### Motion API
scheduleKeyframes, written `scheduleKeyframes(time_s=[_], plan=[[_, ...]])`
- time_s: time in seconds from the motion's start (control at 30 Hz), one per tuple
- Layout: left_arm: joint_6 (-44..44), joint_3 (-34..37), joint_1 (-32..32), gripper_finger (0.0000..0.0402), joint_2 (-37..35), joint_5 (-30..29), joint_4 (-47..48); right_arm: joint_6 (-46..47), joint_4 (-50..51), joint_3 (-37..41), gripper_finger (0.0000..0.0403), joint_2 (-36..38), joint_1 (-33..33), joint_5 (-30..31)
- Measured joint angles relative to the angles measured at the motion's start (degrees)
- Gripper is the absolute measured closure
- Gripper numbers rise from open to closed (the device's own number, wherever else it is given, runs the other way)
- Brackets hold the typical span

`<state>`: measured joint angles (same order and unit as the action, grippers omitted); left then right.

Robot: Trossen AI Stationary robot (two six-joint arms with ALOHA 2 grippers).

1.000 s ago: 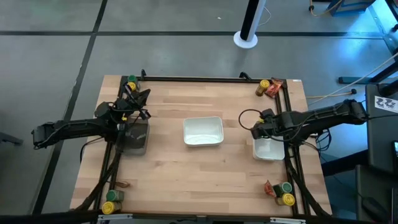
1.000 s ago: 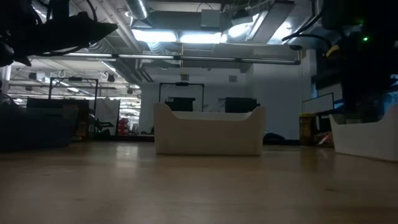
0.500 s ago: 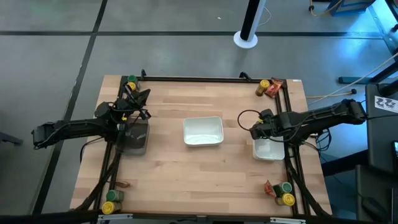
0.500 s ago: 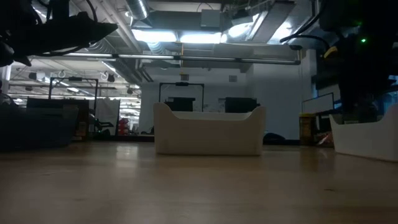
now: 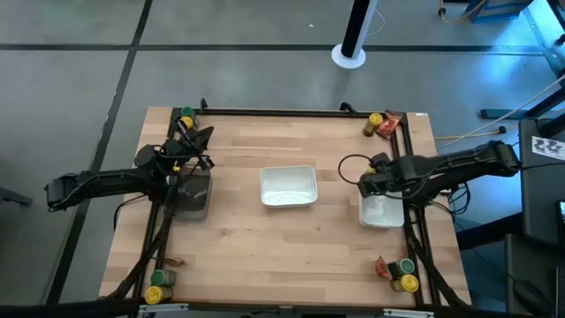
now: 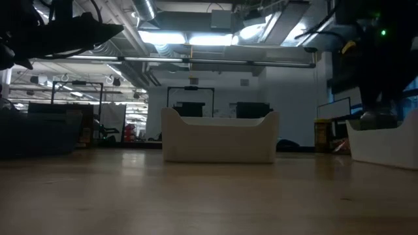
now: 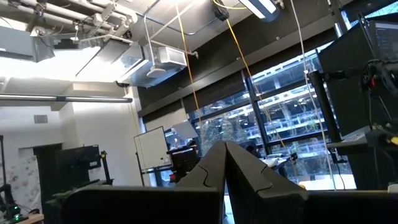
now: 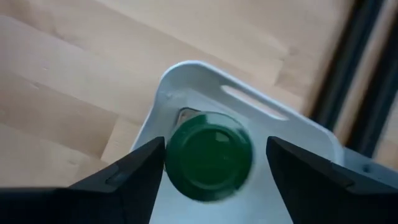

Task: Sort spices by type
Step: Put the top right green seasoning bottle into the right white bin, then put the top right yellow seasoning bottle into the left white bin

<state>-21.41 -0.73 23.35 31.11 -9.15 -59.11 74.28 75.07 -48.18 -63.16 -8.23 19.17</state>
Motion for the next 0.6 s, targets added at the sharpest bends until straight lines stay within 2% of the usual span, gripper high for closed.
scheduleKeyframes(time_s=[0.13, 0.33, 0.47, 0.6], plan=[[0.0, 0.0, 0.0, 0.04, 0.0, 0.0, 0.0, -0.4, 4.0, -5.2, 0.0121, 0.0, 0.0, 2.5], [0.0, 0.0, 0.0, 0.04, 0.0, 0.0, 0.0, -4.4, 3.3, -11.1, 0.0121, 0.0, 0.0, 8.9], [0.0, 0.0, 0.0, 0.04, 0.0, 0.0, 0.0, -10.0, 1.5, -13.0, 0.0121, 0.0, 0.0, 11.6], [0.0, 0.0, 0.0, 0.04, 0.0, 0.0, 0.0, -11.6, 0.3, -13.1, 0.012, 0.0, 0.4, 13.9]])
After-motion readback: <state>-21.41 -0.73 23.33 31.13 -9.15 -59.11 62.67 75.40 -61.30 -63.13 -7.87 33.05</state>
